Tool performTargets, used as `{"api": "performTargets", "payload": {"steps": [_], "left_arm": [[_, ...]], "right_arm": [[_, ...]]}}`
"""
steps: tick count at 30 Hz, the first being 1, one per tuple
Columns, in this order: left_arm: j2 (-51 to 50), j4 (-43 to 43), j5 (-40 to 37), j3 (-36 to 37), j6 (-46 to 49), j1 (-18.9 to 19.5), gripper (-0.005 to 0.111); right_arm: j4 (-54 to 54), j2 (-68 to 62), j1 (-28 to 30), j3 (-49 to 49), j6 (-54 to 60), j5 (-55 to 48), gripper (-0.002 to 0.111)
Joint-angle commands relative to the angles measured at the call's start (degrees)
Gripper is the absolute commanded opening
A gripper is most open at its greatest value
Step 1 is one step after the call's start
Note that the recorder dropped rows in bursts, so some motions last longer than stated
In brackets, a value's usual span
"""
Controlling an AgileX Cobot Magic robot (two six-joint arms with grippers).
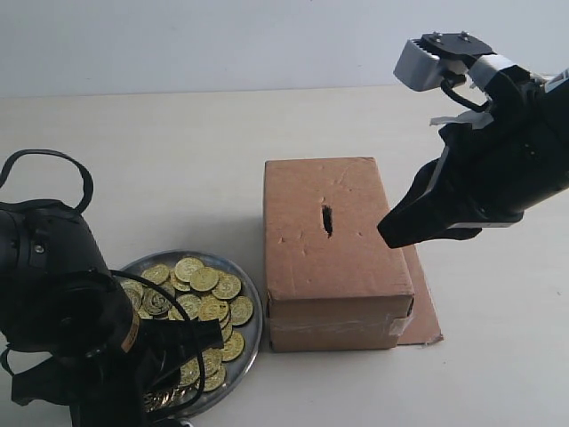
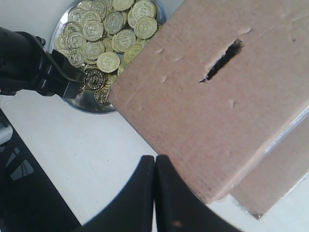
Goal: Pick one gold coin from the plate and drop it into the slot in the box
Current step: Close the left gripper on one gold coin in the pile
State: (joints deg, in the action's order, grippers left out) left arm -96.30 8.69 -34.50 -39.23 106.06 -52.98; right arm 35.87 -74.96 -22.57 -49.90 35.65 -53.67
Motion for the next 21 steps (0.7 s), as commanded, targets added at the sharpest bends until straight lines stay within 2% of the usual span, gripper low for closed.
{"api": "performTargets", "payload": {"steps": [1,4,9,18,21], "left_arm": [[-0.4,0.1,-0.3,0.4,0.1,-0.1,0.042],[-0.4,0.1,-0.3,0.4,0.1,-0.1,0.042],[-0.4,0.1,-0.3,0.4,0.1,-0.1,0.030],[0.2,0.6,0.3,0.4,-0.5,-0.1,0.030],[2.7,1.2,0.4,0.4,-3.4,-0.1,0.030]], "right_arm": [[0.4,0.0,-0.1,-0.3,0.6,0.3,0.000],[0.4,0.0,-0.1,-0.3,0.6,0.3,0.000],[0.4,0.0,-0.1,-0.3,0.6,0.3,0.000],[0.4,0.0,-0.1,-0.3,0.6,0.3,0.000],[0.4,0.0,-0.1,-0.3,0.7,0.5,0.000]]}}
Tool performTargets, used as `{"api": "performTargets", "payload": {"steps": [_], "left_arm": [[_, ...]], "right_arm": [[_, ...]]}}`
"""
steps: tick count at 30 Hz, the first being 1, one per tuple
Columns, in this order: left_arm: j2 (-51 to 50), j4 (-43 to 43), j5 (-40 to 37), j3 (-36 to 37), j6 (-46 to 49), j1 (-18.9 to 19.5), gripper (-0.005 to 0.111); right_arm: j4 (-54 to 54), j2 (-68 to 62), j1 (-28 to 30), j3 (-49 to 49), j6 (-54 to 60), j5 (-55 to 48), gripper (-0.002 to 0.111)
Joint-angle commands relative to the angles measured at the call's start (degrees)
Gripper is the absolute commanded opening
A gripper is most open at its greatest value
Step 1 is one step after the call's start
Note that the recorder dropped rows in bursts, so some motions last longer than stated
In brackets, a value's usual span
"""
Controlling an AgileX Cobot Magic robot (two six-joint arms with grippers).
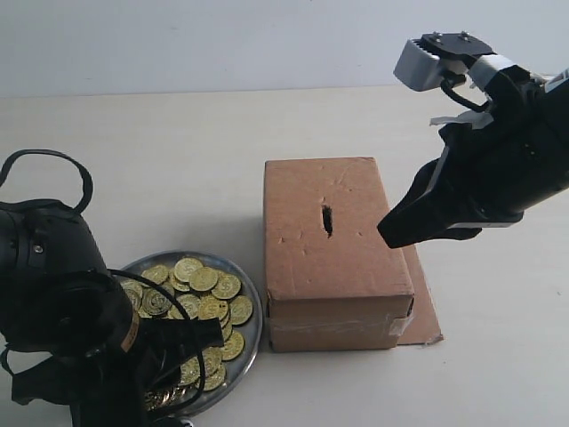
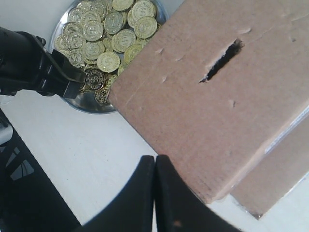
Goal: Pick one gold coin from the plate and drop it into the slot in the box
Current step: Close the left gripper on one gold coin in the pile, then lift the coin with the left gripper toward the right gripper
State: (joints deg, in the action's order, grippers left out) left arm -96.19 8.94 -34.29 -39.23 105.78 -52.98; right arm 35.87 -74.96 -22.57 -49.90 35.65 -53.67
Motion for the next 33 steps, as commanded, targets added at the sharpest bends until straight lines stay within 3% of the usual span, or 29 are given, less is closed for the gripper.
{"api": "performTargets", "payload": {"steps": [1,6,11,14,18,24,29,33], "left_arm": [[3.1,1.1,0.2,0.4,-3.5,-0.1,0.030],[7.5,3.6,0.4,0.4,-14.0,-0.1,0.030],[14.3,18.1,0.1,-0.7,-51.3,0.0,0.030],[17.1,16.0,0.0,-4.0,-64.1,2.6,0.030],[20.7,2.4,1.7,-6.4,-63.1,5.7,0.030],[24.2,-12.1,4.2,-7.6,-55.6,6.5,0.030],[25.0,-18.3,7.1,-7.6,-51.2,6.5,0.030],[25.0,-18.6,7.1,-7.6,-50.7,6.5,0.030]], "right_arm": [[0.4,0.0,-0.1,-0.3,0.8,0.6,0.000],[3.0,0.0,-0.1,-0.3,1.6,1.2,0.000],[22.9,0.0,-0.1,2.3,9.2,6.6,0.000],[42.5,0.0,-0.1,8.4,21.6,10.4,0.000],[55.9,0.0,-0.1,14.3,30.7,10.4,0.000],[58.0,-2.7,-0.1,14.8,30.4,5.9,0.003],[62.2,-7.3,-3.6,14.8,31.4,5.9,0.020],[64.1,-10.5,-7.4,14.1,35.5,6.2,0.042]]}}
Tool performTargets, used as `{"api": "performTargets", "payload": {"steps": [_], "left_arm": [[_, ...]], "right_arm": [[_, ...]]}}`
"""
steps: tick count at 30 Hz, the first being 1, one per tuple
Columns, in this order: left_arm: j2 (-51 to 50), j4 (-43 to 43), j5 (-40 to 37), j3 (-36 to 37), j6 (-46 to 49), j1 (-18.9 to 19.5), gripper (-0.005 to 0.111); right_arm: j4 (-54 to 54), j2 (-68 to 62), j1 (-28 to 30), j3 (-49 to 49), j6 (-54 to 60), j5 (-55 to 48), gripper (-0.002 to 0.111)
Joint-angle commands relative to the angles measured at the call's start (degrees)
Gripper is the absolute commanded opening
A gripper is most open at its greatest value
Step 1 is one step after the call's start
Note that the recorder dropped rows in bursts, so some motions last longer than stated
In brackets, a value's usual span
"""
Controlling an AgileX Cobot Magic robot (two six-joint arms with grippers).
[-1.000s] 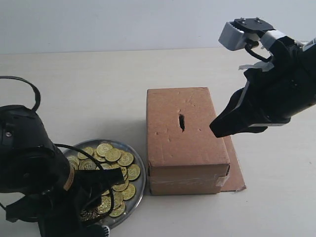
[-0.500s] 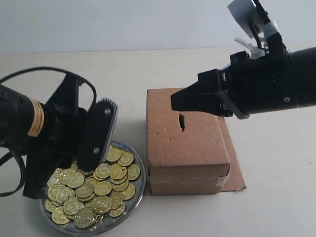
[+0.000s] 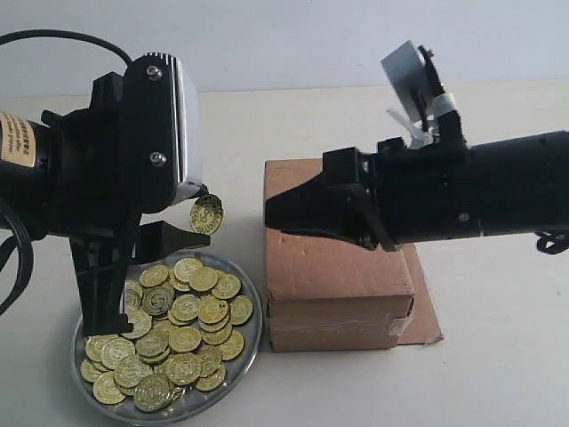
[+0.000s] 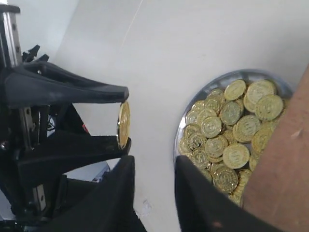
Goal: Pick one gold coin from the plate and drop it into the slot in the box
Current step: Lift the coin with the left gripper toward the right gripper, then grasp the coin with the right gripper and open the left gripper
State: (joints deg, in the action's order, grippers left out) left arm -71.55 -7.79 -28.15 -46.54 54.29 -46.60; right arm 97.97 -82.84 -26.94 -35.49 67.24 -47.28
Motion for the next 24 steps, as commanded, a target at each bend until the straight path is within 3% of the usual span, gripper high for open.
{"api": "performTargets", "payload": {"steps": [1,16,24], "left_arm": [[0.4,-1.9,0.9,-0.3,0.8,0.2,0.030],[-1.2,-1.9,3.4,-0.3,2.7,0.2,0.030],[-1.2,-1.9,6.0,-0.3,4.0,-3.1,0.030]], "right_arm": [[2.0,-3.0,-3.5,-0.8,4.2,0.3,0.046],[2.0,-3.9,-4.4,-6.0,3.0,3.0,0.049],[2.0,-3.9,-4.4,-6.0,3.0,4.4,0.049]]}}
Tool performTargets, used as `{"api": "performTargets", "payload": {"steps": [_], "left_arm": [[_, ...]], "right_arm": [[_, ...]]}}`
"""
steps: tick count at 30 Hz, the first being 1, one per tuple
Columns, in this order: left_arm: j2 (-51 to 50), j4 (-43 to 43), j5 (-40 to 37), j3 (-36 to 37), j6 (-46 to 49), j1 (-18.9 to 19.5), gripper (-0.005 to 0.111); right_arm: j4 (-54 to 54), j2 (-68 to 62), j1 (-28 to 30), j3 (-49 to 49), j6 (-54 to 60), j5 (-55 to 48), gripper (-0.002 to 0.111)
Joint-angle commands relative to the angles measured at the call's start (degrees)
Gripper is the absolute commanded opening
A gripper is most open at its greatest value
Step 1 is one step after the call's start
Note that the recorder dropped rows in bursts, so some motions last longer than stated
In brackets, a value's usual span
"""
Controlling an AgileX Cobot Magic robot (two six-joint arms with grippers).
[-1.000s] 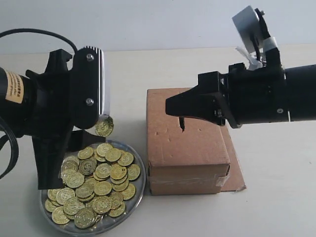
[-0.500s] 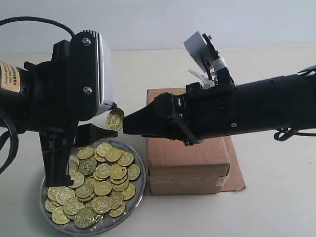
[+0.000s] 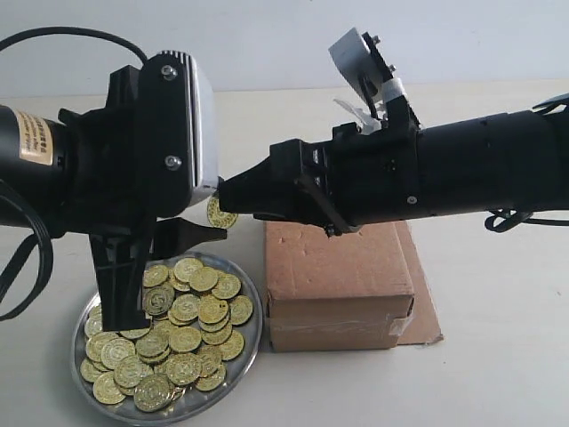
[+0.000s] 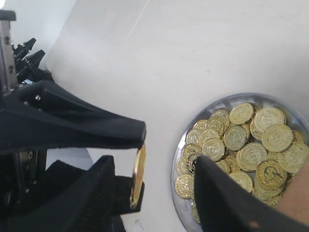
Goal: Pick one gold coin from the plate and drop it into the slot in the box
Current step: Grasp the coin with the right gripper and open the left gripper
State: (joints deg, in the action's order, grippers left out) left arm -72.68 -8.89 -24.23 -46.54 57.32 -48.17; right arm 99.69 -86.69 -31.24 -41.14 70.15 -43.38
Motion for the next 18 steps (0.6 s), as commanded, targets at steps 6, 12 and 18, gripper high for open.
{"api": "performTargets", "payload": {"steps": [6,12,18], "left_arm": [[0.0,-0.8,2.8,-0.3,1.0,-2.2,0.030],[0.0,-0.8,4.6,-0.3,1.0,-2.2,0.030],[0.0,-0.8,4.8,-0.3,1.0,-2.2,0.030]], "right_arm": [[0.3,-0.1,-0.1,-0.4,0.1,0.8,0.048],[0.3,-0.1,-0.1,-0.4,0.1,0.8,0.041],[0.3,-0.1,-0.1,-0.4,0.1,0.8,0.019]]}}
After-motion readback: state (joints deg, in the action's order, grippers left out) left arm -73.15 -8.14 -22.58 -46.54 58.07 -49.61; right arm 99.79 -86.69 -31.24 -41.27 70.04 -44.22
